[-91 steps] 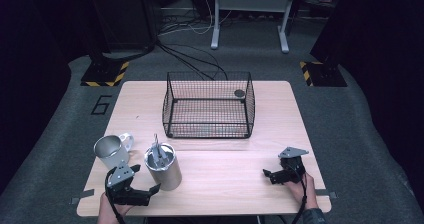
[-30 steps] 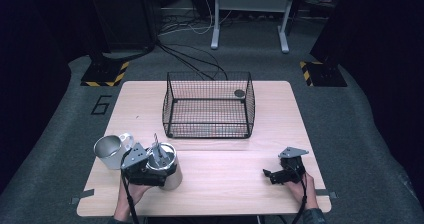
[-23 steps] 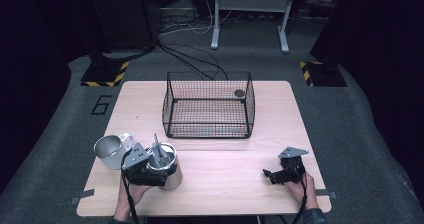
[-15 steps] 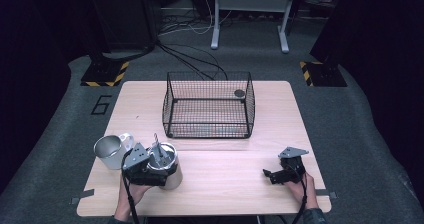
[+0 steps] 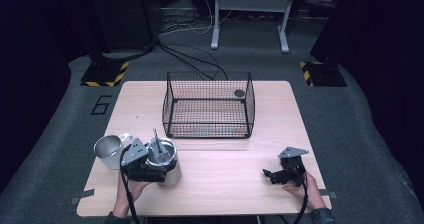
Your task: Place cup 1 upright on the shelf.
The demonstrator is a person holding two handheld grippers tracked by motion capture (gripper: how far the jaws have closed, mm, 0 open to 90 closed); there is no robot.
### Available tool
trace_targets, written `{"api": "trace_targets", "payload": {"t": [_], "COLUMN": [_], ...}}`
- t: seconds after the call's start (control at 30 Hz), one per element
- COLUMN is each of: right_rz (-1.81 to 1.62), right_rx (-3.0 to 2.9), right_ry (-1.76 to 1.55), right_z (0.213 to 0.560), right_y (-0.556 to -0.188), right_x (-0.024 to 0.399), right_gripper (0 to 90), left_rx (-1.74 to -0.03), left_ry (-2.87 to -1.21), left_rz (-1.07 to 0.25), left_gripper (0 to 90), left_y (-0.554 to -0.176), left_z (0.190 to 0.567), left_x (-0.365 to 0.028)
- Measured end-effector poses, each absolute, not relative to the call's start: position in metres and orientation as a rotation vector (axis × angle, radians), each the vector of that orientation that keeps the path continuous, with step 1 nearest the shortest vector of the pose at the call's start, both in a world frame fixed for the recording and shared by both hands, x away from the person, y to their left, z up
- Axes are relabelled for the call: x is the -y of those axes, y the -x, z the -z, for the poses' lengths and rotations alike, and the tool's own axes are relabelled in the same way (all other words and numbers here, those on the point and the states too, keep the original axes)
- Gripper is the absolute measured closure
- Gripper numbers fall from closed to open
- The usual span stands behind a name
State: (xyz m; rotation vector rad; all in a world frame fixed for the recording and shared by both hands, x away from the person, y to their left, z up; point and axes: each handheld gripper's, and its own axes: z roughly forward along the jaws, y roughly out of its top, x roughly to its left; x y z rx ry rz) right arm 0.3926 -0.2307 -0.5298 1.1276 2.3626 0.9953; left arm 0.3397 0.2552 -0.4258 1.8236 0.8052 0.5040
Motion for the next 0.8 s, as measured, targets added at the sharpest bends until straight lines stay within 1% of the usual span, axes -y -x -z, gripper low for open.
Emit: {"api": "trace_targets", "payload": {"t": [0.43, 0.8], "right_rz": [-1.005, -1.005], "right_rx": [-2.387, -2.387], "right_ry": [-1.097, -1.097], "right_z": [0.530, 0.530], "right_y": [-0.393, -0.393], "right_x": [0.234, 0.234], "right_gripper": [0.0, 0.0], "left_rx": [-0.781, -0.752], "left_ry": [-1.836, -1.848], "left_rz": [-0.513, -0.519], "left_gripper": [2.4, 2.4], "left_y": [-0.348, -0.358], "left_z": [0.406, 0.391], "left_x": [-0.254, -0.243]}}
